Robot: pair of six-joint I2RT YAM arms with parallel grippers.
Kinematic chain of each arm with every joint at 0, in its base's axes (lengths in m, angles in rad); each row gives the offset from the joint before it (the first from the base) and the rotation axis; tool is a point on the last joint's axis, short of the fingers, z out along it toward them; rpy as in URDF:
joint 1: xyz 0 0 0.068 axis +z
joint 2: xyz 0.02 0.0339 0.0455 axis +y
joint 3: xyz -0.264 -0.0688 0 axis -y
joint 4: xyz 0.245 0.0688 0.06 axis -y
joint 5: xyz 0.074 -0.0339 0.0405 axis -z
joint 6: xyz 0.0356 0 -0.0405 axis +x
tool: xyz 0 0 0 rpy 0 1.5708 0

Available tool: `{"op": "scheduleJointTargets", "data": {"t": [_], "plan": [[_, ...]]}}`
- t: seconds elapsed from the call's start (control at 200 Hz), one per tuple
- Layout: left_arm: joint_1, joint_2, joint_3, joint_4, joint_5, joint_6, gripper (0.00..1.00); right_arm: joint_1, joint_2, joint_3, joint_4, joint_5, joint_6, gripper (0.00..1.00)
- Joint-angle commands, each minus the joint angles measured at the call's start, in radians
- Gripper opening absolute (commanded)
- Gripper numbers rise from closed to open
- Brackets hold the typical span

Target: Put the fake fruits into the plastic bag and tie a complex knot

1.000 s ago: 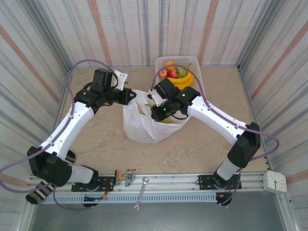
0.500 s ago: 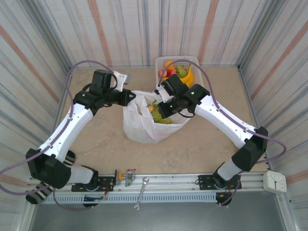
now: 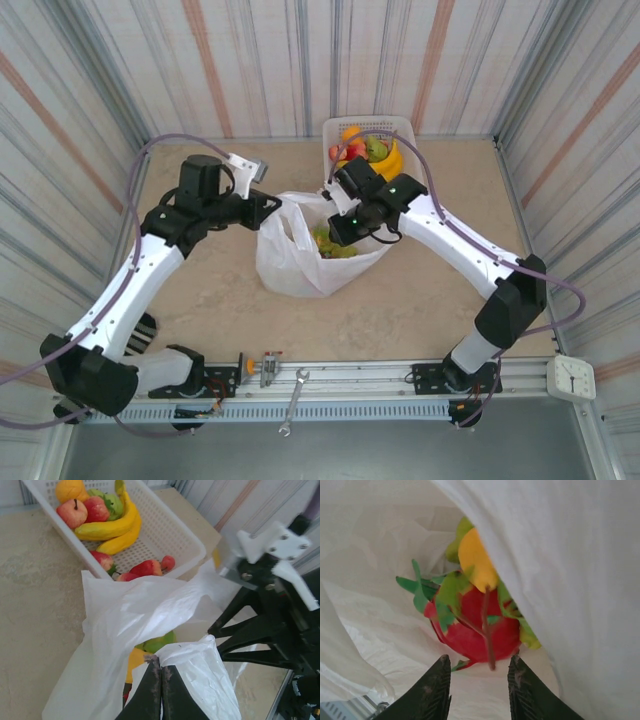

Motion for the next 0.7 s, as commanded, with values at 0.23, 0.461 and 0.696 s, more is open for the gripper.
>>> {"op": "scheduleJointTargets", "data": {"t": [0.23,0.461,0.696], "plan": [[-0.002,-0.006,-0.031,0.105,0.075,-0.001,0.00,-0.139,-0.292,-0.010,0.029,-0.231,-0.287,0.64],[-0.002,-0.006,-0.051,0.186,0.112,-0.027,0.00,-0.248,-0.532,-0.238,0.119,-0.271,-0.793,0.72],[-0.001,-0.017,-0.066,0.238,0.141,-0.031,0.00,-0.286,-0.529,-0.234,-0.010,-0.300,-1.167,0.82]]}}
